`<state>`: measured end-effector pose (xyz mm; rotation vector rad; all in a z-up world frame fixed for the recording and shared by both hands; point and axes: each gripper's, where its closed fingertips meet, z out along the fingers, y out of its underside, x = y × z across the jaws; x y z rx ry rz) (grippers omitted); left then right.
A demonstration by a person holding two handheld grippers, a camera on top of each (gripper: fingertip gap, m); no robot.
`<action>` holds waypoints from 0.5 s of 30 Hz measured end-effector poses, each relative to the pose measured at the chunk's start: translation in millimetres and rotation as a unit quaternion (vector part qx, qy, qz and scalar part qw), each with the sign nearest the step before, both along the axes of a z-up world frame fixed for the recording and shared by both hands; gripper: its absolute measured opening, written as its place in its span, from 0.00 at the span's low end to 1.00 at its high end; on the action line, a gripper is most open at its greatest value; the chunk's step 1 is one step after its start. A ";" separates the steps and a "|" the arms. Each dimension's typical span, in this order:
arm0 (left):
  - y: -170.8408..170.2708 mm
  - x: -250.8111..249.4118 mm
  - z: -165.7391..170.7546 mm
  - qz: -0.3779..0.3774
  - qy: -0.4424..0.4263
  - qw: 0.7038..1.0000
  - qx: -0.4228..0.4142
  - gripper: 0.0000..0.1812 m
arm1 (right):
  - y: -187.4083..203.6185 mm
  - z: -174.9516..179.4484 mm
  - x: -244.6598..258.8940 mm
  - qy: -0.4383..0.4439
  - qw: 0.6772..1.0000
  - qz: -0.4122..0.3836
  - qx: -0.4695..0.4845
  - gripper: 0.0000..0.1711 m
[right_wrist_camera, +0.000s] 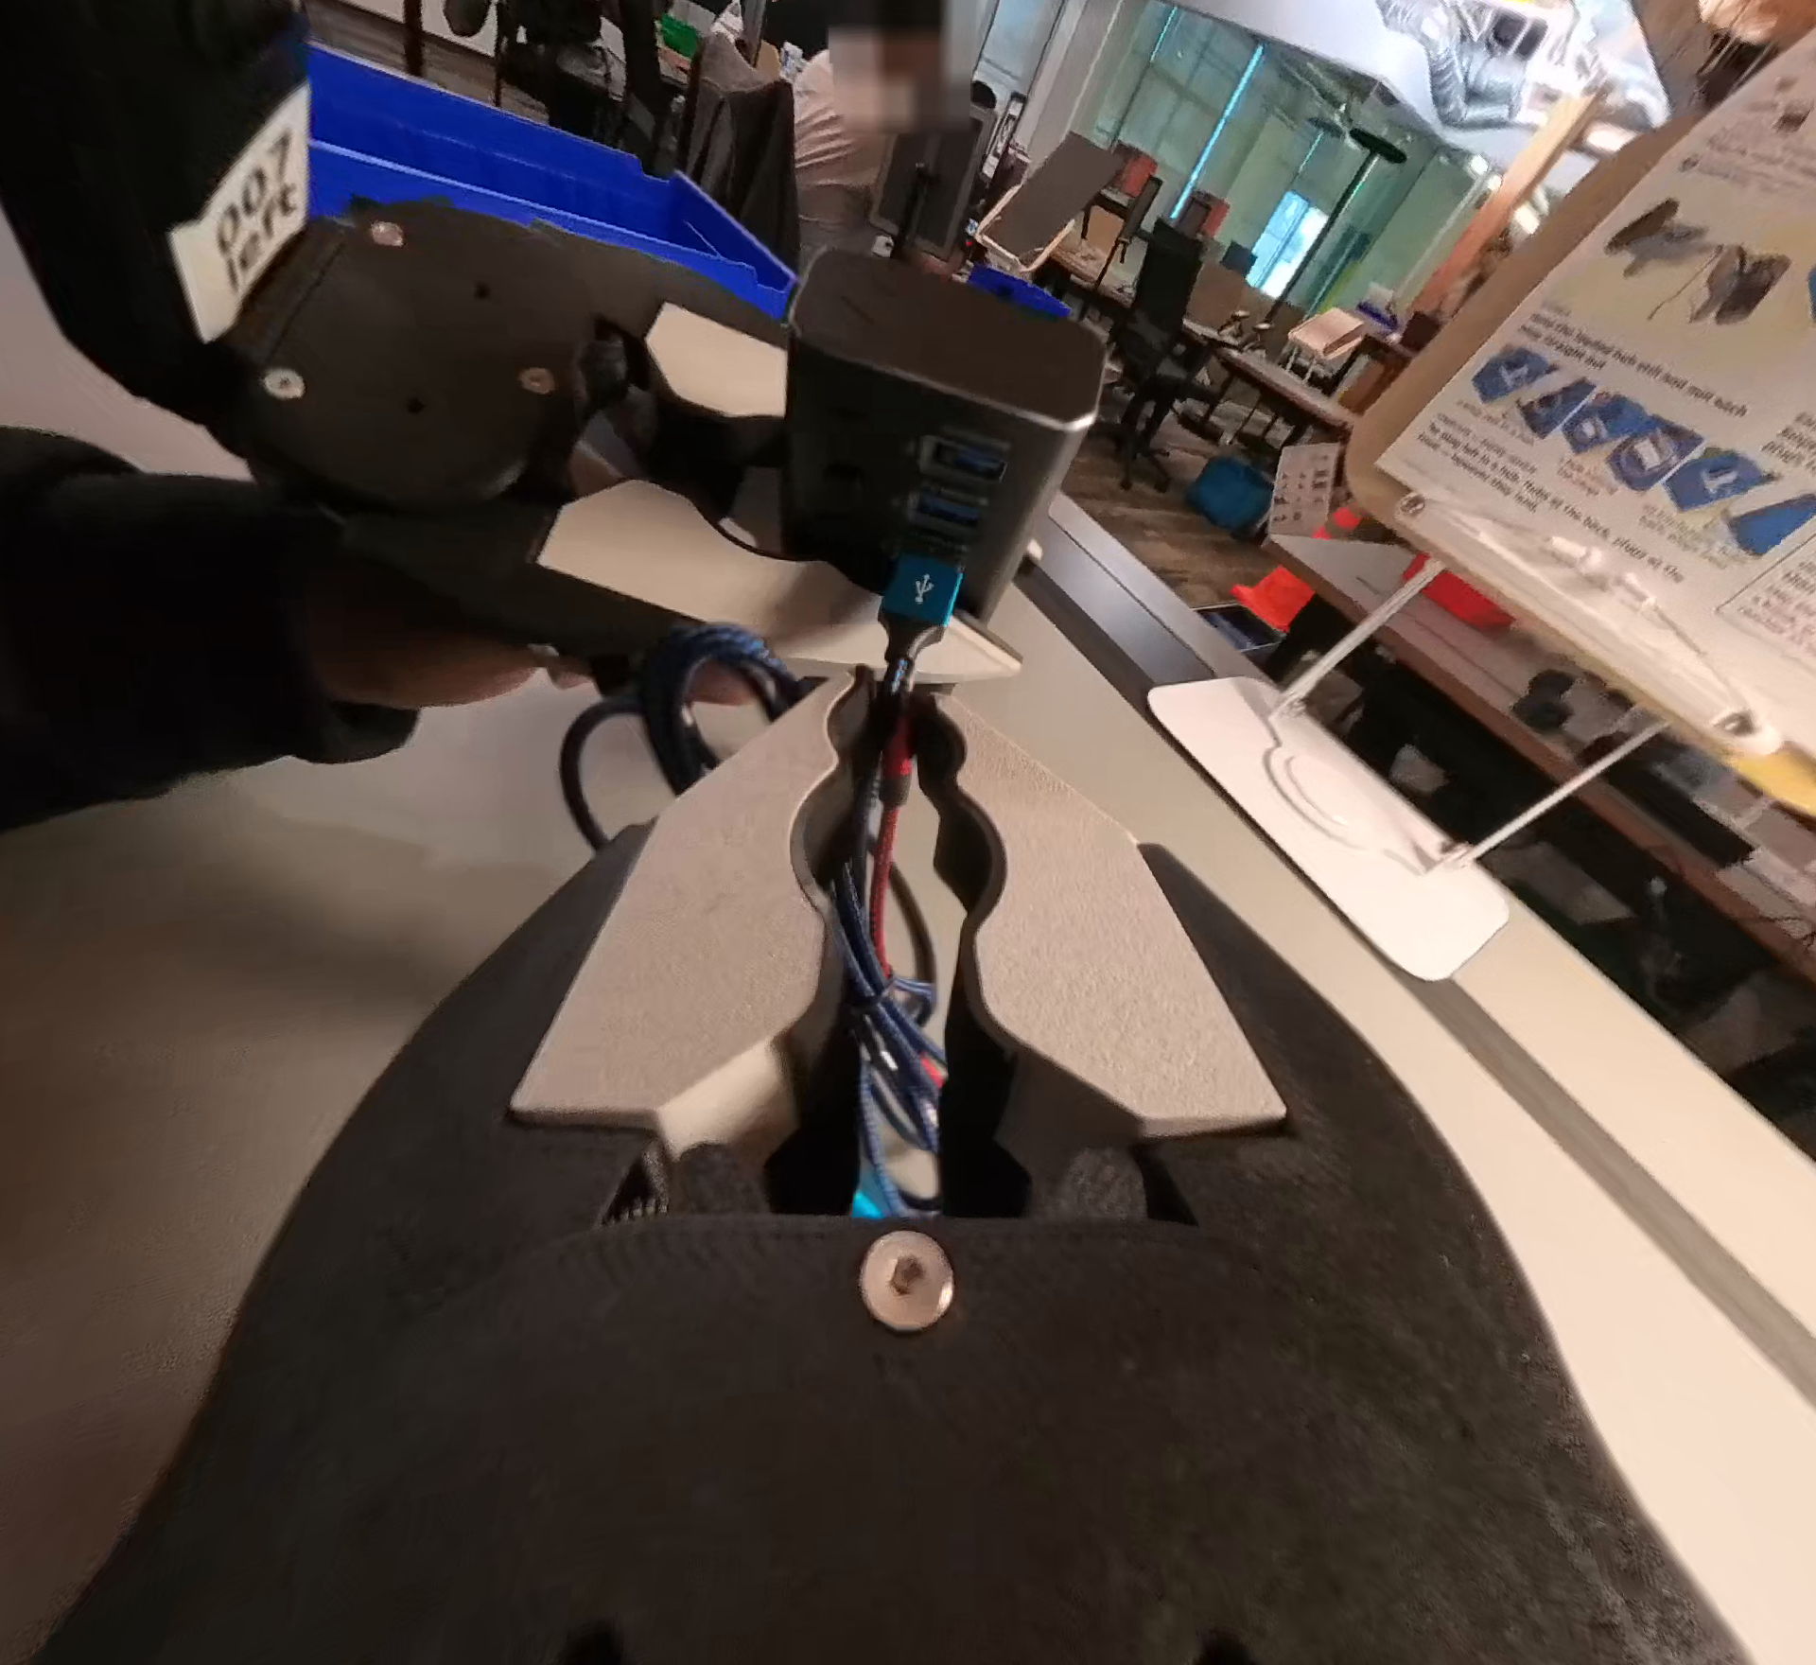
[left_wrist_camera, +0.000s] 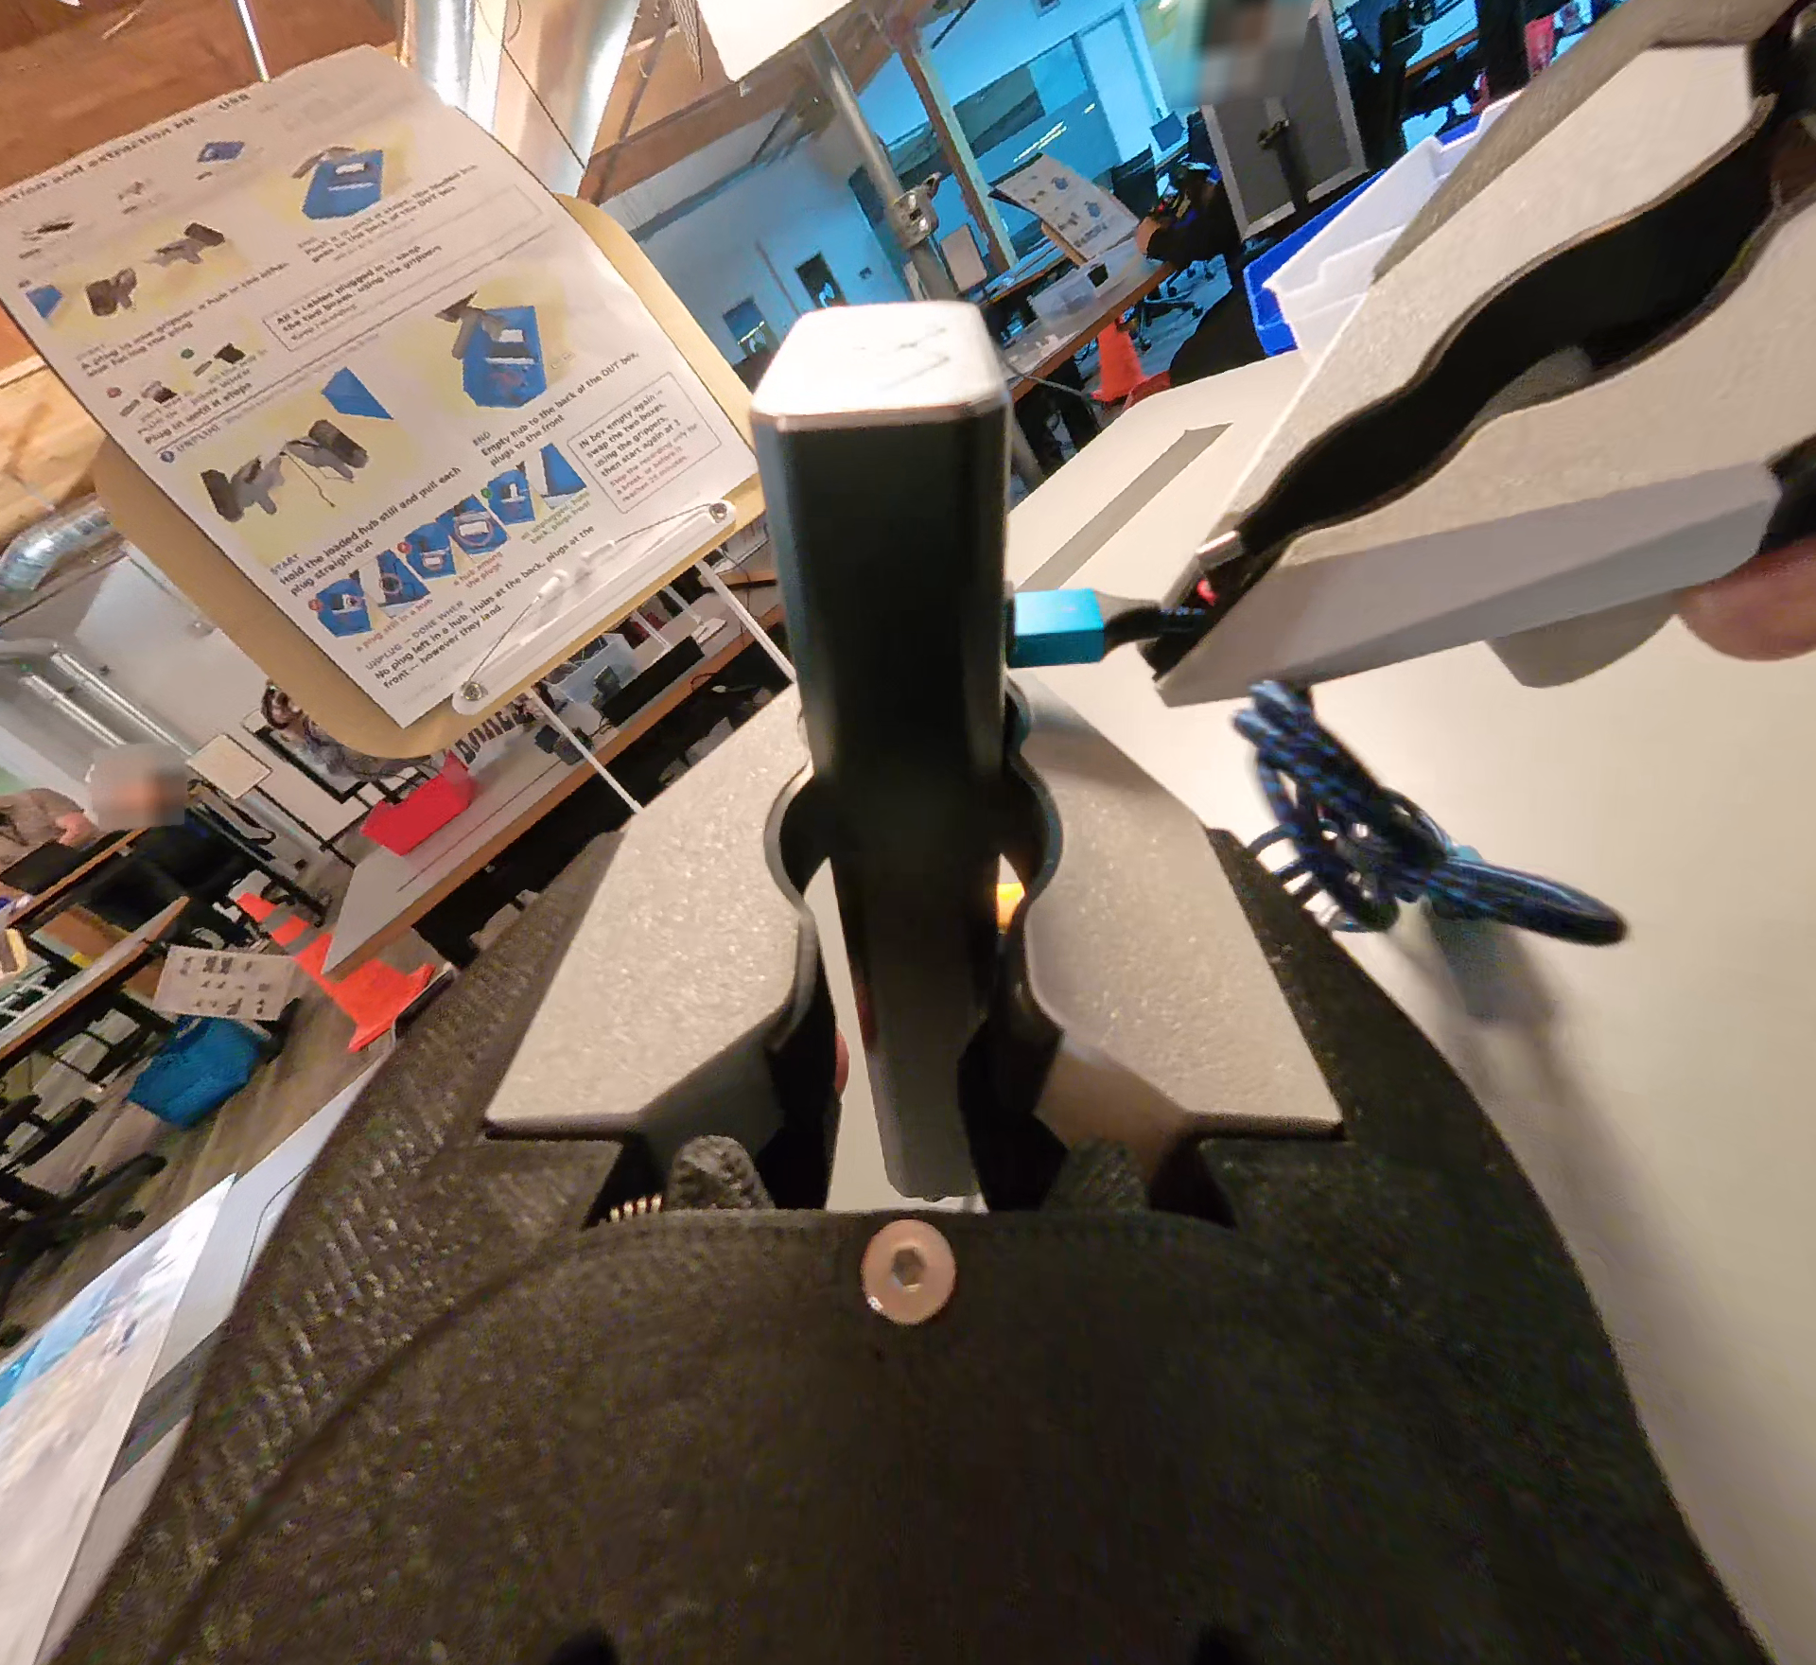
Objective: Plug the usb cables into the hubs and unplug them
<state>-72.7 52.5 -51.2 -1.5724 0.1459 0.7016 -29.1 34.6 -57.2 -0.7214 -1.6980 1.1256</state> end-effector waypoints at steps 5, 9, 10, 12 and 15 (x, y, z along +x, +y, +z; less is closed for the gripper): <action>1.1 -2.4 -0.5 0.007 -0.006 1.000 -0.001 0.18 | 2.0 0.1 0.0 -0.003 1.000 -0.003 0.001 0.04; -23.5 -41.9 7.2 0.063 -0.068 0.995 0.039 0.18 | 23.2 4.5 -0.9 0.011 0.999 -0.035 0.012 0.02; -32.6 -52.5 11.5 0.074 -0.080 0.993 0.053 0.17 | 30.6 6.3 -2.3 0.002 0.999 -0.036 -0.012 0.02; -41.3 -61.3 16.3 0.078 -0.099 0.990 0.069 0.17 | 25.2 4.3 0.3 -0.014 0.999 0.002 -0.041 0.02; -30.2 -48.9 10.3 0.074 -0.053 0.995 0.037 0.17 | 15.3 -5.0 1.4 -0.017 1.000 0.012 -0.010 0.02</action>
